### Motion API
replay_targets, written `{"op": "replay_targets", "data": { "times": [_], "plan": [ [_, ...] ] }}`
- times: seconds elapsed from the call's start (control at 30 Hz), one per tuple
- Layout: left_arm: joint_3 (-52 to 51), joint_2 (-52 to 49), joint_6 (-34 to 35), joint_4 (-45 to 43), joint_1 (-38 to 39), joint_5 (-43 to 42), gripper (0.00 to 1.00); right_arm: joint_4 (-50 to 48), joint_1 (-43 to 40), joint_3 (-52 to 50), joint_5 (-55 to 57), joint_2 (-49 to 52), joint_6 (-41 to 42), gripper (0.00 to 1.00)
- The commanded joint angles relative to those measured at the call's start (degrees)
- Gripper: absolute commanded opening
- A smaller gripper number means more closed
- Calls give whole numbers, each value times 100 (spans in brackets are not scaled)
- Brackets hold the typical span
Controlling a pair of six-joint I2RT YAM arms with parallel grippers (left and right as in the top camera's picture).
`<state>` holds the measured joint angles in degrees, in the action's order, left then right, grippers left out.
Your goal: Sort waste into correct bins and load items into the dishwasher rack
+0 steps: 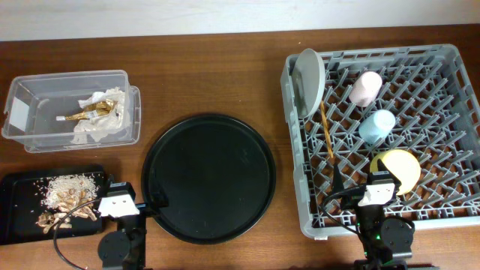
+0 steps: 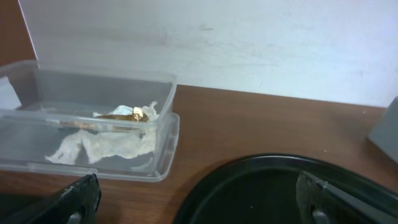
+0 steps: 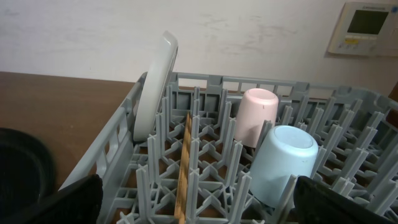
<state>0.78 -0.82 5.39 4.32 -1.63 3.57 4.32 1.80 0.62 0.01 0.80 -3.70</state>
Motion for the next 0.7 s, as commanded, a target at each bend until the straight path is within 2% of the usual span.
{"op": "replay_targets", "data": {
  "times": [0.0,0.1,0.67],
  "plan": [
    [-31,57,-951,22,-151,33,99,39,-24,-31,50,-55,-35,98],
    [-28,57,-1154,24,-197,33,99,39,-24,-31,50,-55,-35,98],
    [-24,52,-1150,46,-190,-251,99,39,-24,-31,50,-55,-35,98]
  ]
}}
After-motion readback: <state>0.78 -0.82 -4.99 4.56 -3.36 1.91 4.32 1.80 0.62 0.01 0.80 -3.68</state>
